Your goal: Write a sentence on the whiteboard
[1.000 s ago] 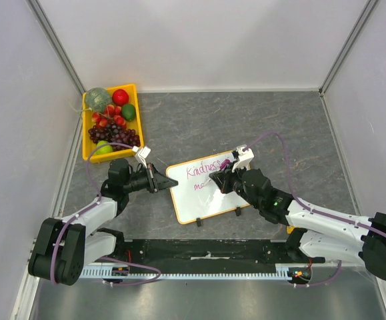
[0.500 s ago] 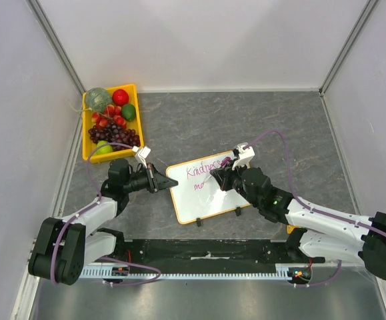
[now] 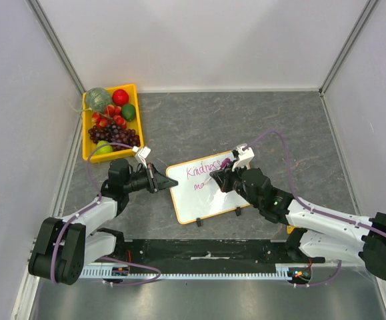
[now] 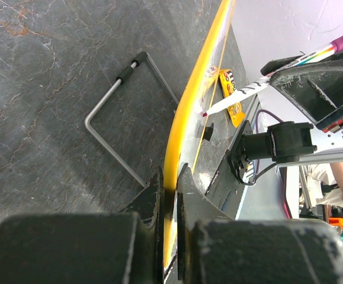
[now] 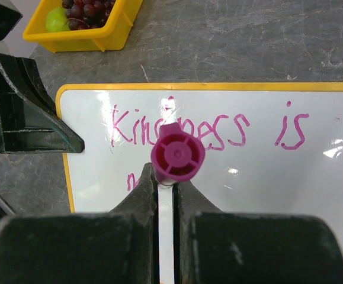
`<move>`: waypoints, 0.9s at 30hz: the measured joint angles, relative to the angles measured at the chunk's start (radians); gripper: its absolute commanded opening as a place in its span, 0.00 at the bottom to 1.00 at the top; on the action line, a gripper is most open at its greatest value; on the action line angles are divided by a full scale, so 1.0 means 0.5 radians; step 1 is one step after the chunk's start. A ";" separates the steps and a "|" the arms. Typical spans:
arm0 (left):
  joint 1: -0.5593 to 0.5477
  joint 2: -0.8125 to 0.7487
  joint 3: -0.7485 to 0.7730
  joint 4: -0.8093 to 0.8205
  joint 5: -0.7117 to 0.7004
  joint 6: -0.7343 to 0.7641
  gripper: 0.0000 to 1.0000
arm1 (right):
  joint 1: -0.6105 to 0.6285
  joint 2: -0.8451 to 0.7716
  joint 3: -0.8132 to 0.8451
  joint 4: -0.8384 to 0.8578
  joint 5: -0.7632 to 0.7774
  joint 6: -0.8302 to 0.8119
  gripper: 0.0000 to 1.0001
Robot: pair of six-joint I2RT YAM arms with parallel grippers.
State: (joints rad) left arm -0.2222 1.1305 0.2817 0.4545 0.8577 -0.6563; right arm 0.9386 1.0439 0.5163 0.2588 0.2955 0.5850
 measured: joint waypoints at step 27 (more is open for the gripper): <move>0.000 0.000 0.000 0.004 0.002 0.000 0.02 | -0.001 -0.089 0.094 -0.140 0.007 -0.021 0.00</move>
State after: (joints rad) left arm -0.2222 1.1305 0.2817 0.4564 0.8589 -0.6563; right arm 0.9382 0.9993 0.5632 0.1886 0.2989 0.5743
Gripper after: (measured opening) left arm 0.066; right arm 0.059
